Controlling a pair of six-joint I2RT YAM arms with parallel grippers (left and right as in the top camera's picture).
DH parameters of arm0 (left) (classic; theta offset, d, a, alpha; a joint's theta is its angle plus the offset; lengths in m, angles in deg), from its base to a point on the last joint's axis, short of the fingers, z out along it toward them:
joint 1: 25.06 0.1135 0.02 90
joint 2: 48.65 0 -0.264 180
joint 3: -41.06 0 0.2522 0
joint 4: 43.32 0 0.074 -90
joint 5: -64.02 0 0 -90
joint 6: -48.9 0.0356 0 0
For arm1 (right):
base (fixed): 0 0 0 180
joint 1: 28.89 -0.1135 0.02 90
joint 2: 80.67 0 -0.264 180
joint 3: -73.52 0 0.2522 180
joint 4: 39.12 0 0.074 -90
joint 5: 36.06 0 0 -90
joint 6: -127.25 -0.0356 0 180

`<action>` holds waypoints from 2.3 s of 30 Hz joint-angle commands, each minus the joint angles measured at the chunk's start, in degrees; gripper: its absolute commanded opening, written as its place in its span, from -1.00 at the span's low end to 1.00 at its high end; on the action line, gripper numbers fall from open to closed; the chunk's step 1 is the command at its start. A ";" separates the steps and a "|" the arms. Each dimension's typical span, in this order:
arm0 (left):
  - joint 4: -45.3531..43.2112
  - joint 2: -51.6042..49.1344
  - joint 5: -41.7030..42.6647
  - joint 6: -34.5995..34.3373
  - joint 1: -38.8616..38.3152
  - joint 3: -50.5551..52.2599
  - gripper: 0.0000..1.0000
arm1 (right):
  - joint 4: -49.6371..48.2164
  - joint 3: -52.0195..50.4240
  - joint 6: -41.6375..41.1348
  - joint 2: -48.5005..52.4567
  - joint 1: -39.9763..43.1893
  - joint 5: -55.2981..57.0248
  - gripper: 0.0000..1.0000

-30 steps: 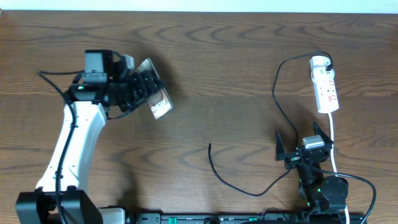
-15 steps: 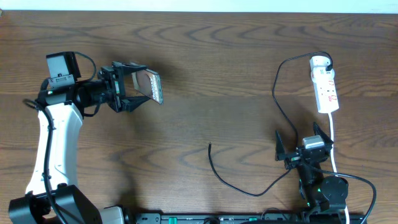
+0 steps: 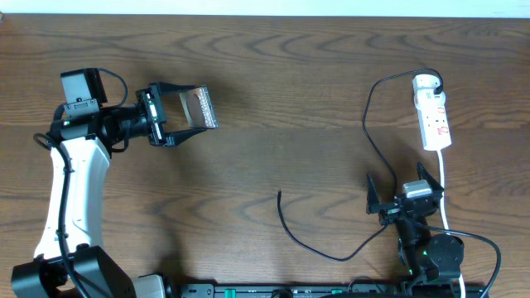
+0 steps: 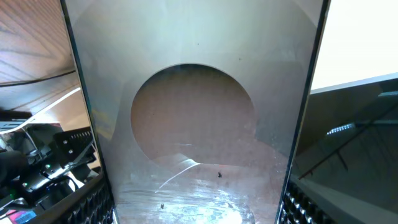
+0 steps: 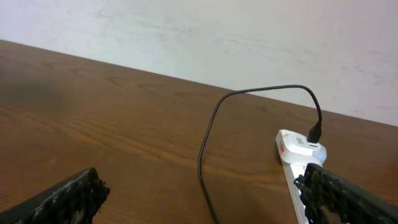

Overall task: Plug charger to phone and switch on socket
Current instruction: 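Lift the phone with the left gripper and tilt it upright, then move the right gripper toward the phone held by the left gripper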

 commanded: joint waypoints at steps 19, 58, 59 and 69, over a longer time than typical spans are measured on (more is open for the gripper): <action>-1.97 0.96 3.52 6.99 0.26 -0.81 -0.87 | 0.28 -0.04 -0.81 -0.31 0.35 0.26 0.99; 10.16 0.94 -36.33 16.57 -3.63 -0.22 -0.86 | 0.22 -0.04 -0.57 -0.31 0.35 0.28 0.98; 10.51 0.85 -36.89 16.74 -3.63 -0.22 -0.86 | 0.22 -0.04 -0.57 -0.31 0.35 0.28 0.99; 10.78 -0.26 -37.00 16.74 -3.63 -0.17 -0.86 | -0.96 -0.04 -0.63 -0.31 0.35 -4.79 0.99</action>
